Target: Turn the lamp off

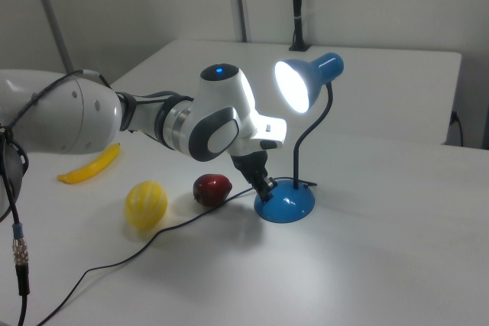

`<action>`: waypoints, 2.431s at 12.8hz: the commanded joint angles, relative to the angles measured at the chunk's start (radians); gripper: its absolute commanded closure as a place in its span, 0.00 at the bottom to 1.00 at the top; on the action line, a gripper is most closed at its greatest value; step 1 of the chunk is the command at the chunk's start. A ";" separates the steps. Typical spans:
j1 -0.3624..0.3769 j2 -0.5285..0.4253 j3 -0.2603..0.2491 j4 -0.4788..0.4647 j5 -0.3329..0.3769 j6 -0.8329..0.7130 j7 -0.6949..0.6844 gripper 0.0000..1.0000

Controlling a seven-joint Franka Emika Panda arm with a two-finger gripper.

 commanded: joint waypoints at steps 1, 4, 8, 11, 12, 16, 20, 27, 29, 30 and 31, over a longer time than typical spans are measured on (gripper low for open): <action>0.013 0.011 -0.008 -0.013 -0.019 0.038 0.029 1.00; 0.015 0.012 -0.008 -0.035 -0.031 0.036 0.029 1.00; 0.021 0.006 -0.008 -0.044 -0.033 0.030 0.029 1.00; 0.019 -0.024 -0.008 -0.041 -0.031 0.020 0.029 1.00; 0.019 -0.038 -0.008 -0.041 -0.031 -0.002 0.027 1.00; 0.032 -0.136 0.001 -0.038 -0.028 -0.206 -0.001 1.00; 0.084 -0.225 0.003 -0.038 -0.016 -0.396 -0.059 1.00; 0.156 -0.448 0.005 -0.076 0.015 -0.732 -0.241 0.62; 0.159 -0.491 0.006 -0.075 0.036 -0.781 -0.266 0.00; 0.171 -0.508 0.008 -0.076 0.036 -0.783 -0.266 0.00; 0.174 -0.512 0.008 -0.072 0.036 -0.803 -0.266 0.00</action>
